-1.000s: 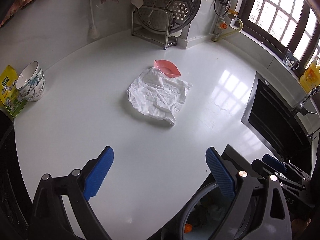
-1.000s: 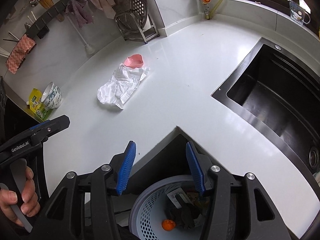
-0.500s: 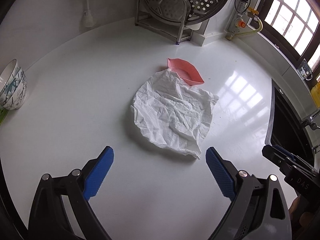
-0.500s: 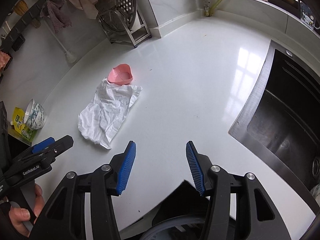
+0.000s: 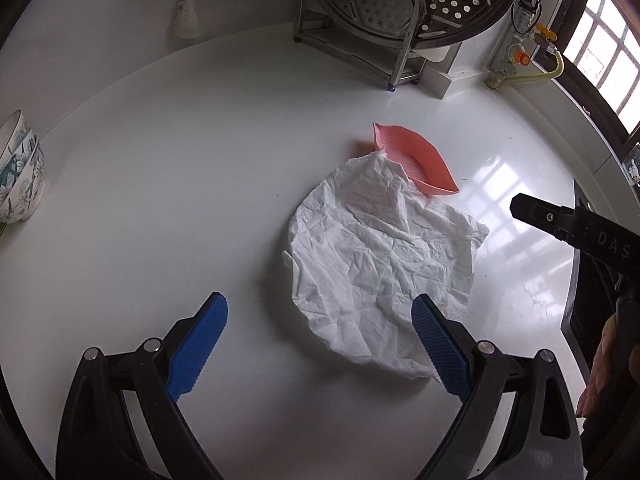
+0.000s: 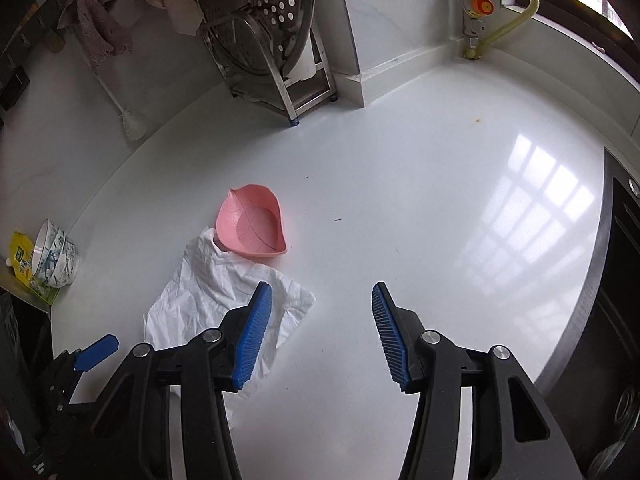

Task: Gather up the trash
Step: 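Close the right tool on the pink bowl rim while the left tool grasps the white tissue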

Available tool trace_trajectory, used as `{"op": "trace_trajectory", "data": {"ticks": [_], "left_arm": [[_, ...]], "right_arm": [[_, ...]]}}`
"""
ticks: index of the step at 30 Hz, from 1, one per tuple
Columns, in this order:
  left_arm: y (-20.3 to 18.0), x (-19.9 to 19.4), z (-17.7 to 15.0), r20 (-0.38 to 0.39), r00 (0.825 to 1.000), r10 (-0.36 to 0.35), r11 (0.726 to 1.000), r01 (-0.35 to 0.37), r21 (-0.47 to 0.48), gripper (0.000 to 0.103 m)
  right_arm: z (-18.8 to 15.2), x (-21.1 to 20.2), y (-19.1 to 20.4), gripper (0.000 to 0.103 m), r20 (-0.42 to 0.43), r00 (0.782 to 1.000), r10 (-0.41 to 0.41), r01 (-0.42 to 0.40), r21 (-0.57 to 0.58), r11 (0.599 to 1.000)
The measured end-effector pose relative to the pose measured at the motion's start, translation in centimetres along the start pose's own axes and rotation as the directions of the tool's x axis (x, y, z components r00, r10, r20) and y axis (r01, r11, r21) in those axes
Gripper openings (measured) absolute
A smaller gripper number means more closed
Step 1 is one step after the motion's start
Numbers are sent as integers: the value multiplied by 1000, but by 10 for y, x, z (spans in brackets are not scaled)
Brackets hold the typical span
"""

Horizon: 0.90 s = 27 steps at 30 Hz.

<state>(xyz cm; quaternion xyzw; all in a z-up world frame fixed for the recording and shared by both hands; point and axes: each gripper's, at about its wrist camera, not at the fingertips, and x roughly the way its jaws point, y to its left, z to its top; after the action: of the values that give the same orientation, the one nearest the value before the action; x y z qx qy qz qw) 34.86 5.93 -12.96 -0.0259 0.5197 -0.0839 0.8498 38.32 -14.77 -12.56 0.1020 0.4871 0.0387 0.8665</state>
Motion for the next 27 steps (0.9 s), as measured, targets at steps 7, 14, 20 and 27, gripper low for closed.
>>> {"op": "trace_trajectory", "data": {"ticks": [7, 14, 20, 27], "left_arm": [[-4, 15, 0, -15, 1000, -7, 1000, 7, -29, 92], [-10, 30, 5, -18, 1000, -14, 999, 13, -43, 92], [-9, 38, 7, -13, 1000, -10, 998, 10, -57, 88], [-17, 38, 12, 8, 1000, 24, 1000, -24, -18, 54]], "right_arm": [[27, 42, 16, 50, -47, 998, 29, -32, -75, 997], [38, 68, 23, 50, -80, 997, 15, -24, -114, 993], [42, 80, 30, 39, -104, 995, 8, -24, -156, 987], [40, 88, 42, 22, -121, 993, -3, -22, -200, 979]]}}
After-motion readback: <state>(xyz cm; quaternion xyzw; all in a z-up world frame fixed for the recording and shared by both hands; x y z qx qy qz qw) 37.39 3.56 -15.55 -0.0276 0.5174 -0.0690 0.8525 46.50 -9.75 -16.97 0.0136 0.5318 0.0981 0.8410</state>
